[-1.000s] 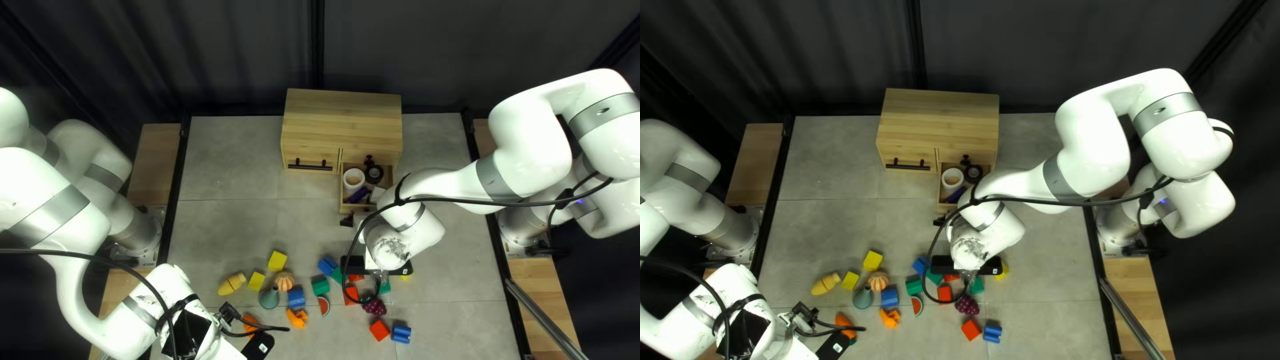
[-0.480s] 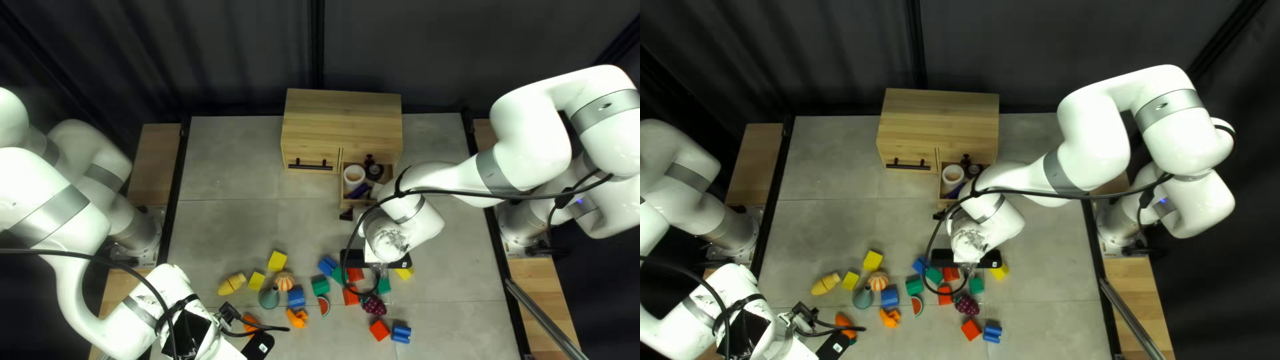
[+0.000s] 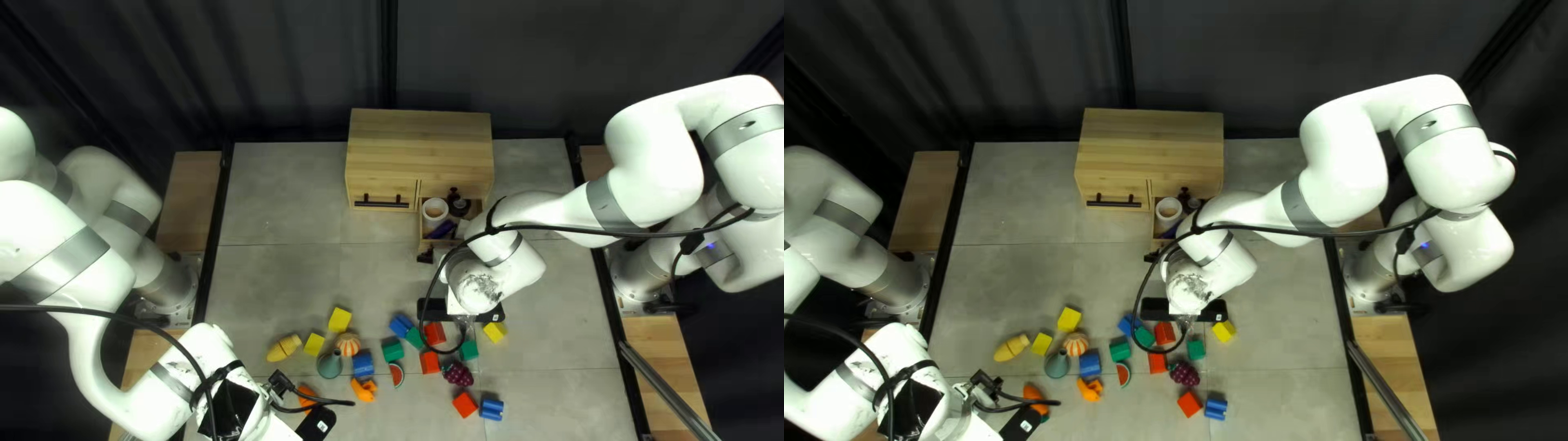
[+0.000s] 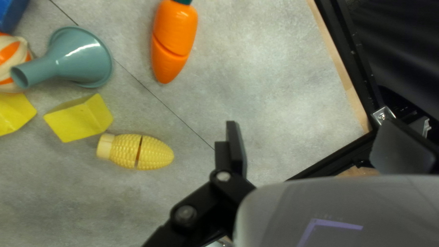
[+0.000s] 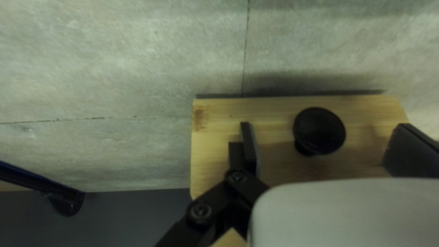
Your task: Open drawers and place objects into drawer and close
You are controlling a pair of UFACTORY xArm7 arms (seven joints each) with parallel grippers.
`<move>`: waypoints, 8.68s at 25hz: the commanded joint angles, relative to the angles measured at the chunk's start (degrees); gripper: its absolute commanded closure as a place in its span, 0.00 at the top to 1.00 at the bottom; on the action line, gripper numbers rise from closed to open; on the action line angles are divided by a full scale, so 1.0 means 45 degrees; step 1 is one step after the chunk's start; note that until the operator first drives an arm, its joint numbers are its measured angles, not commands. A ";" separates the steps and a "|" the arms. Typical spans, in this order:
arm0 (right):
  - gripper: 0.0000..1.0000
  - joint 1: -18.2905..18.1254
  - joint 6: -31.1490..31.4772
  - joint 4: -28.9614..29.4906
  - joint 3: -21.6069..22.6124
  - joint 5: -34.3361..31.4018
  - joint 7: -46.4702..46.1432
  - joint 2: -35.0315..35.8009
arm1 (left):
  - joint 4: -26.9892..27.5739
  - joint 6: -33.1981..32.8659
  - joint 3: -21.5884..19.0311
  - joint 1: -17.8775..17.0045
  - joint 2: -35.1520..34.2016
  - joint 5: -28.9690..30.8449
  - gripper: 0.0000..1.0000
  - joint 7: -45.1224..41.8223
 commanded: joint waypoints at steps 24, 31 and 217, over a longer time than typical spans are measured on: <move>1.00 -0.0289 -0.1028 -0.1133 -0.0137 -0.0485 -0.0879 -0.1101 | 0.0000 0.0000 0.0000 0.0000 0.0000 0.0000 1.00 0.0000; 1.00 -0.0390 -0.1317 -0.1204 -0.0209 -0.0613 -0.1004 -0.1134 | 0.0000 0.0000 0.0000 0.0000 0.0000 0.0000 1.00 0.0000; 1.00 0.3872 0.4716 -0.0711 0.3777 0.9461 0.7222 -0.5571 | 0.0000 0.0000 0.0000 0.0000 0.0000 0.0000 1.00 0.0000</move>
